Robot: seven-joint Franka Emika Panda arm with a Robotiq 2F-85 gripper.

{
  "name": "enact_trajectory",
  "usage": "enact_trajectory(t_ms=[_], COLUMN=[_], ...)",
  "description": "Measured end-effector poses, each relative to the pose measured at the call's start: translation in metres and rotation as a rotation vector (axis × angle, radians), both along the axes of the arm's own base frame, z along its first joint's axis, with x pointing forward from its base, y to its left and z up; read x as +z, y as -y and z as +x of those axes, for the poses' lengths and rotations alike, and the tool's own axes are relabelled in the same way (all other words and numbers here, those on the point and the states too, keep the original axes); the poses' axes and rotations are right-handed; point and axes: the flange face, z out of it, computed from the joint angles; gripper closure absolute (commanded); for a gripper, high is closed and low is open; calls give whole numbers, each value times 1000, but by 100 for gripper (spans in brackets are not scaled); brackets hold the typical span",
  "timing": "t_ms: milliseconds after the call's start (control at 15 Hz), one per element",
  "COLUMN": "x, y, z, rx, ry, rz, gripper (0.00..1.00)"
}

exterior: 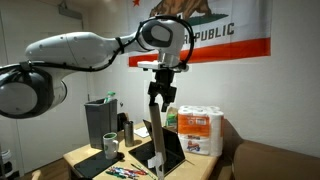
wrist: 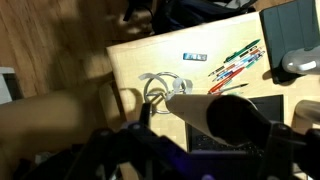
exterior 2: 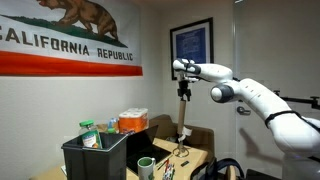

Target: Take the paper towel roll out of the grey bin and place it on the silver holder

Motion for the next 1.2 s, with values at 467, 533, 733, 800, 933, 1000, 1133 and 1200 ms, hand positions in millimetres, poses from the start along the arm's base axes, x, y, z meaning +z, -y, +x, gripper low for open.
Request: enact_trajectory(t_ms=[467,533,733,800,933,1000,1133,1200], x=[34,40,66,76,97,107,127,136], y=[-18,-21,-30,-33,-42,-48,-60,-67], z=[-4,-5,-12,-14,-21,-25,-33,-38], rx=[22,25,34,38,53,71,108,123], ry=[45,54,92,106,137,148,166,171], rz=[-19,-23,-39,-45,-55,-57,-59,-59], gripper=[0,0,0,0,0,0,0,0])
